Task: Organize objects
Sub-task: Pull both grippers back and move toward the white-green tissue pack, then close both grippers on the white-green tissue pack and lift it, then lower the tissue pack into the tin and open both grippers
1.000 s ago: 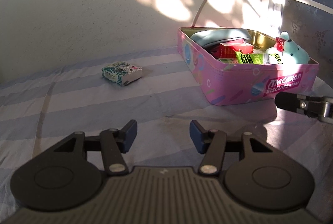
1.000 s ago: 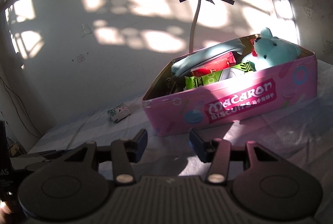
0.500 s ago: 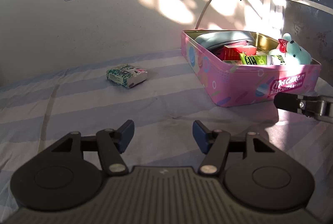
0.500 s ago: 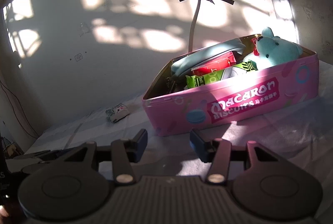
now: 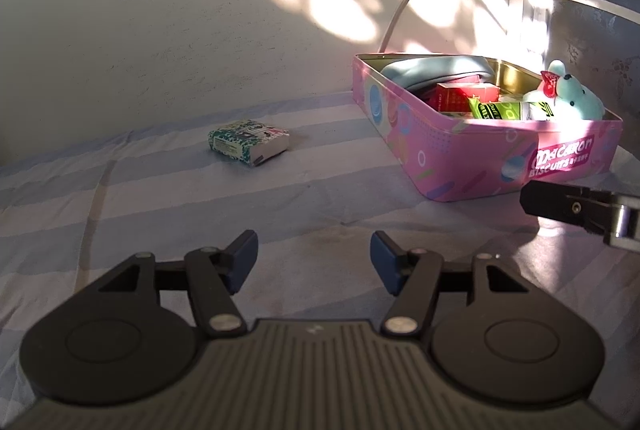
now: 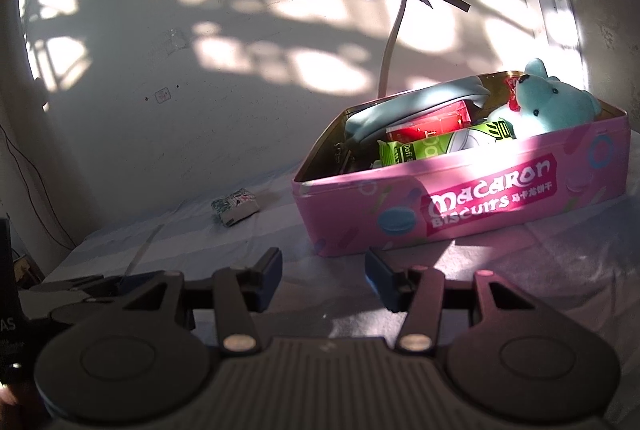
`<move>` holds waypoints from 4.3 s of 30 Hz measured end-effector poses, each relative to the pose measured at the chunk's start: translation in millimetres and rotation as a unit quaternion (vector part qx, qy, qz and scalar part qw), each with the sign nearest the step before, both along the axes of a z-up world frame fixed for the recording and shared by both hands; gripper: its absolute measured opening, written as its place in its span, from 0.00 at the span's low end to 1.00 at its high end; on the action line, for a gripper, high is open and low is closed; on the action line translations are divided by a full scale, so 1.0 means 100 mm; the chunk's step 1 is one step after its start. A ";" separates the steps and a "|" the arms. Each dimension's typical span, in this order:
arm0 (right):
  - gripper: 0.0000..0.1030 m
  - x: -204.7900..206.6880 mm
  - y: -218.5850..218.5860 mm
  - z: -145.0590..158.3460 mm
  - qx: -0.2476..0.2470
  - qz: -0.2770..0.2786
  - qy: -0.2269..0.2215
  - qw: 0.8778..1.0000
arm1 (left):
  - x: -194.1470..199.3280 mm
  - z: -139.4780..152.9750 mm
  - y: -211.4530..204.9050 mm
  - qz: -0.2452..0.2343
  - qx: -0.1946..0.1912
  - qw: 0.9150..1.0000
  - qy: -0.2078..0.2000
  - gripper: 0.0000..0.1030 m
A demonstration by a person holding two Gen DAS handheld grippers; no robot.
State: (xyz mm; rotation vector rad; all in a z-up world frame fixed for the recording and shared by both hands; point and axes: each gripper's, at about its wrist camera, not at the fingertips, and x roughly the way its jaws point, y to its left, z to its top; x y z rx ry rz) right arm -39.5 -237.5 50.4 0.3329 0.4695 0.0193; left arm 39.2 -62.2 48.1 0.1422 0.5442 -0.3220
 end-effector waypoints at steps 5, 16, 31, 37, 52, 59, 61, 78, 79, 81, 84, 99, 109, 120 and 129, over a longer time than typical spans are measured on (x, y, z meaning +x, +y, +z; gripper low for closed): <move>0.46 0.06 0.08 0.00 -0.004 0.012 0.004 1.000 | 0.04 0.01 0.10 0.010 -0.003 1.000 0.000 0.63; 0.46 0.25 0.34 0.03 -0.019 0.048 0.011 0.999 | 0.20 0.02 0.35 0.028 0.002 1.000 -0.002 0.63; 0.57 1.03 0.95 0.09 -0.082 0.140 0.027 0.986 | 0.57 -0.05 0.96 0.140 -0.047 0.989 0.025 0.64; 0.78 1.76 1.21 -0.02 -0.128 0.143 0.027 0.981 | 0.68 -0.09 1.12 0.169 -0.081 0.981 0.050 0.72; 0.60 2.61 1.27 -0.38 -0.147 0.136 0.103 0.974 | 0.70 -0.12 1.04 0.162 -0.064 0.984 0.048 0.79; 0.56 2.23 1.34 -0.35 -0.173 0.172 0.086 0.966 | 0.70 -0.13 1.04 0.161 -0.066 0.984 0.048 0.80; 0.56 2.03 1.32 -0.33 -0.176 0.193 0.083 0.962 | 0.70 -0.13 1.04 0.162 -0.066 0.983 0.048 0.81; 0.75 -0.03 0.11 -0.27 -0.113 0.149 0.079 0.979 | 0.38 -0.08 0.62 -0.071 -0.155 0.981 0.092 0.64; 0.75 -0.07 0.10 -0.27 -0.114 0.148 0.076 0.979 | 0.33 -0.07 0.55 -0.096 -0.164 0.976 0.102 0.62; 0.75 -0.09 0.12 -0.27 -0.117 0.152 0.070 0.979 | 0.25 -0.05 0.45 -0.123 -0.171 0.971 0.112 0.62; 0.75 -0.06 0.19 -0.25 -0.121 0.171 0.060 0.976 | 0.19 -0.09 0.29 -0.135 -0.175 0.966 0.134 0.61; 0.51 0.04 0.00 0.01 -0.114 0.146 -0.037 0.982 | 0.23 0.46 -0.27 -0.174 -0.154 0.969 0.088 0.43; 0.51 0.82 -0.69 0.19 -0.140 0.086 -0.038 0.986 | 0.98 0.62 -1.21 -0.179 -0.128 0.972 0.083 0.43; 0.58 1.00 -1.25 0.09 -0.108 -0.056 -0.054 0.991 | 1.20 0.51 -1.43 -0.108 -0.057 0.992 0.040 0.48; 0.60 0.50 -1.07 0.25 -0.052 -0.053 -0.093 0.993 | 0.69 0.64 -1.21 -0.074 -0.014 0.997 -0.012 0.57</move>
